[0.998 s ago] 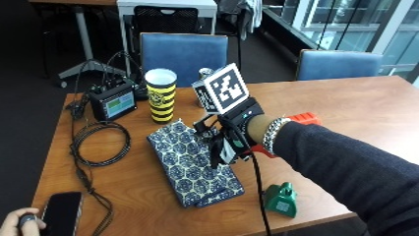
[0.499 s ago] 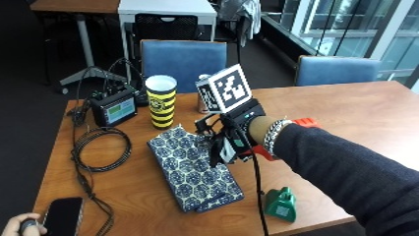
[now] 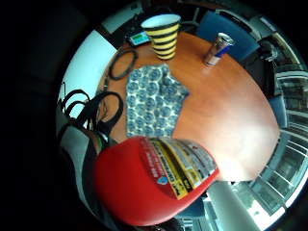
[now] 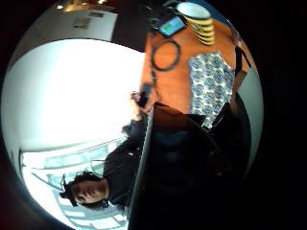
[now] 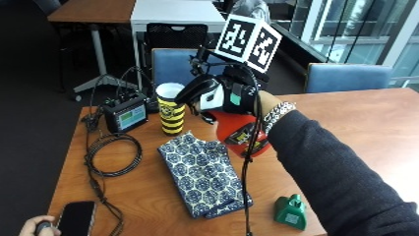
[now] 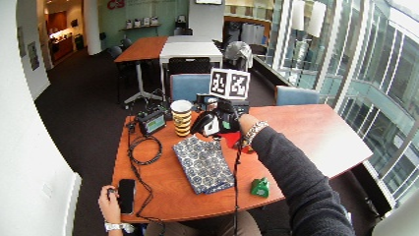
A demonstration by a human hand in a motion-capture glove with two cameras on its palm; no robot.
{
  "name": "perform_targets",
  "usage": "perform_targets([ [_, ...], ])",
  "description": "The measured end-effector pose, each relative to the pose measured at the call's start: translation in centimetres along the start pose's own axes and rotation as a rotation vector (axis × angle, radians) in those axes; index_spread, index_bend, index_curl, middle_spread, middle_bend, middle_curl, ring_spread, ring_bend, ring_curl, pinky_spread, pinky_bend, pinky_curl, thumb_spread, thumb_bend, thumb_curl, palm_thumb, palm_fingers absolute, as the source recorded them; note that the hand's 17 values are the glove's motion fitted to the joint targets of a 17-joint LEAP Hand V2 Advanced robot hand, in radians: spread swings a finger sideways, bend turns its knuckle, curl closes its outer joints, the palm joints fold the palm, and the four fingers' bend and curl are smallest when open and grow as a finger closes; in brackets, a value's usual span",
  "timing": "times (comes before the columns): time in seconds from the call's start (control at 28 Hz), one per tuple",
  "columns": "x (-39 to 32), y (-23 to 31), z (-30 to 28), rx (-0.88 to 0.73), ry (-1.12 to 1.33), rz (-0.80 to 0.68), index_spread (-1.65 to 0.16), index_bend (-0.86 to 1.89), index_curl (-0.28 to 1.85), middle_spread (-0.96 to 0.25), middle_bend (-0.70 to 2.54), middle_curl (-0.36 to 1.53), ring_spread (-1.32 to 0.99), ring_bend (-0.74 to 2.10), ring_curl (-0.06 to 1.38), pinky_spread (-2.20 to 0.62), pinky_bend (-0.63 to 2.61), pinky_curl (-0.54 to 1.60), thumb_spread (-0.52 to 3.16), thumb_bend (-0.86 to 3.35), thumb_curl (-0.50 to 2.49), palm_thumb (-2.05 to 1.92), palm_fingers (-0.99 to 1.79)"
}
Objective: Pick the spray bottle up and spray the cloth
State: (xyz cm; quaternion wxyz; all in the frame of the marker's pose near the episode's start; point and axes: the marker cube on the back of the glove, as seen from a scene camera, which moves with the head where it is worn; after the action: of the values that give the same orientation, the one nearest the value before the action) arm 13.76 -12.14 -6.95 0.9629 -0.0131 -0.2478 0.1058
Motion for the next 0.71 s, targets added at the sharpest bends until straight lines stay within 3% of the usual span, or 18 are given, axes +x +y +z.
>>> perform_targets([
  [0.36,-4.1,-1.3,0.1,0.258,-0.511,-0.172,-0.32,0.26,0.63,-0.23,0.62,0.52,-0.24,0.6,0.48,-0.29,0.38,0.38,0.22,-0.03,0.81,0.95,1.35],
  [0.71,-6.4,-3.0,4.5,0.435,-0.758,-0.218,-0.32,0.25,0.63,-0.22,0.61,0.52,-0.23,0.6,0.48,-0.29,0.39,0.38,0.23,-0.03,0.82,0.95,1.35],
])
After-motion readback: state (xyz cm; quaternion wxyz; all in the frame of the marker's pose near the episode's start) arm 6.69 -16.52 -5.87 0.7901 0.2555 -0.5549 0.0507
